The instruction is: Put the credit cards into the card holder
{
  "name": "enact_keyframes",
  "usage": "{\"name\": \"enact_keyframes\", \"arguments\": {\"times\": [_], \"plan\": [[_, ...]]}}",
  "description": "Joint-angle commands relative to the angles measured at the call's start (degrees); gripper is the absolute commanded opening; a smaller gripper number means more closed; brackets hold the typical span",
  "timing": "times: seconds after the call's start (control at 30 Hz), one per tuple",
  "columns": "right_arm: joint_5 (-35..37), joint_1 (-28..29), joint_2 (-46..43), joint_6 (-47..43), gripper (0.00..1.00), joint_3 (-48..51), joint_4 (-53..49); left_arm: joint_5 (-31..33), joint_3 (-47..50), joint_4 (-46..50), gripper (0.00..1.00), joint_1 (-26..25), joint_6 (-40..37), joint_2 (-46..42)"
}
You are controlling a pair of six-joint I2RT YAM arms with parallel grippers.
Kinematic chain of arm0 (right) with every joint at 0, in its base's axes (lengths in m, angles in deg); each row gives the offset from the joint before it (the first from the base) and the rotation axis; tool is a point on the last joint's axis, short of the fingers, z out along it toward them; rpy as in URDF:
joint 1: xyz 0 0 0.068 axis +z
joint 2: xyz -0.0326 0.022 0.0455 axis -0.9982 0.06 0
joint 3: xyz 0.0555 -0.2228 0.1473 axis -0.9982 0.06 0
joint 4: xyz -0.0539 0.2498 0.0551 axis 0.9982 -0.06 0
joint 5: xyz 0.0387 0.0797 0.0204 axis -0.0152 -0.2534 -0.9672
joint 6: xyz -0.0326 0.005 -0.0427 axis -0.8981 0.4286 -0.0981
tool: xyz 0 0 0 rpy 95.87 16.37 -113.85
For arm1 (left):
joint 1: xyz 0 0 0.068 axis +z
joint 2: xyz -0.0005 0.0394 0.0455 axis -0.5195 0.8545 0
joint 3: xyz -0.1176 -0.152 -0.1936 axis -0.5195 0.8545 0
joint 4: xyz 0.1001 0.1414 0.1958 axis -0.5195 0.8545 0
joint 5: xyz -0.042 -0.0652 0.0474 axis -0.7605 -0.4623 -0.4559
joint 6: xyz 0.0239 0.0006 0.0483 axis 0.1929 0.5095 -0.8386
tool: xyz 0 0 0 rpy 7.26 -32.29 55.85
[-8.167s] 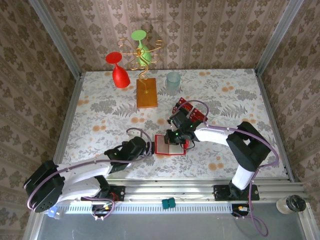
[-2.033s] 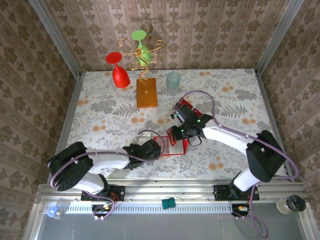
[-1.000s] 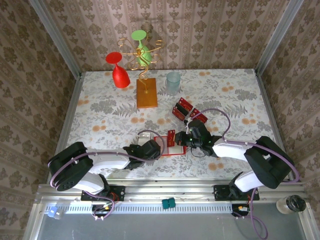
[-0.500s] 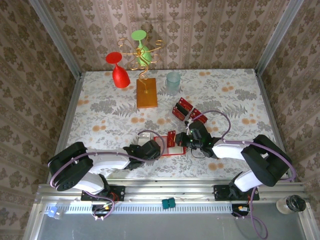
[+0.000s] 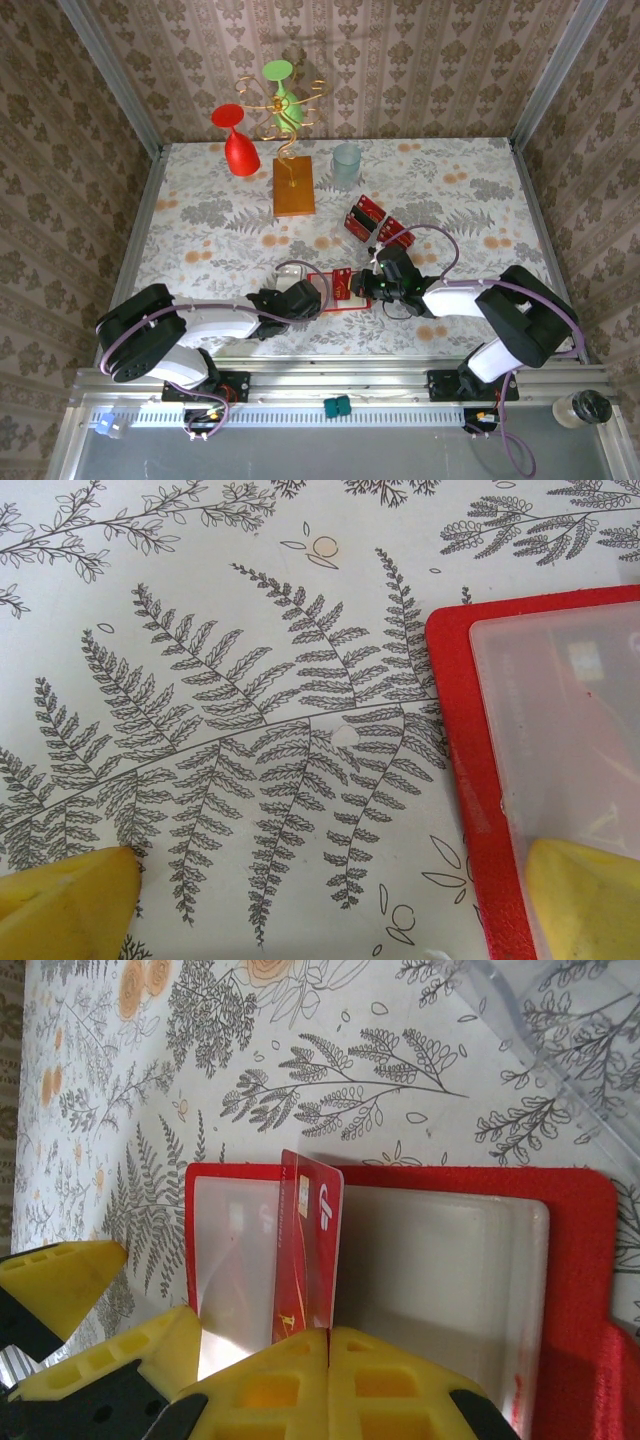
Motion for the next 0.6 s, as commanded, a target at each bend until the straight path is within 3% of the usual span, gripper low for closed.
{"name": "enact_keyframes", "arguments": {"times": [0.0,0.57], "plan": [[-1.3,0.2,0.8,-0.4,0.0,-0.2,-0.4,0.7,-0.7,3.3,1.0,-0.4,0.5,1.3],[-2.1,0.2,-0.1,-1.7,0.0,0.1,-5.5,0.9,-1.0,3.6,1.0,-0.4,0.2,1.0]]}}
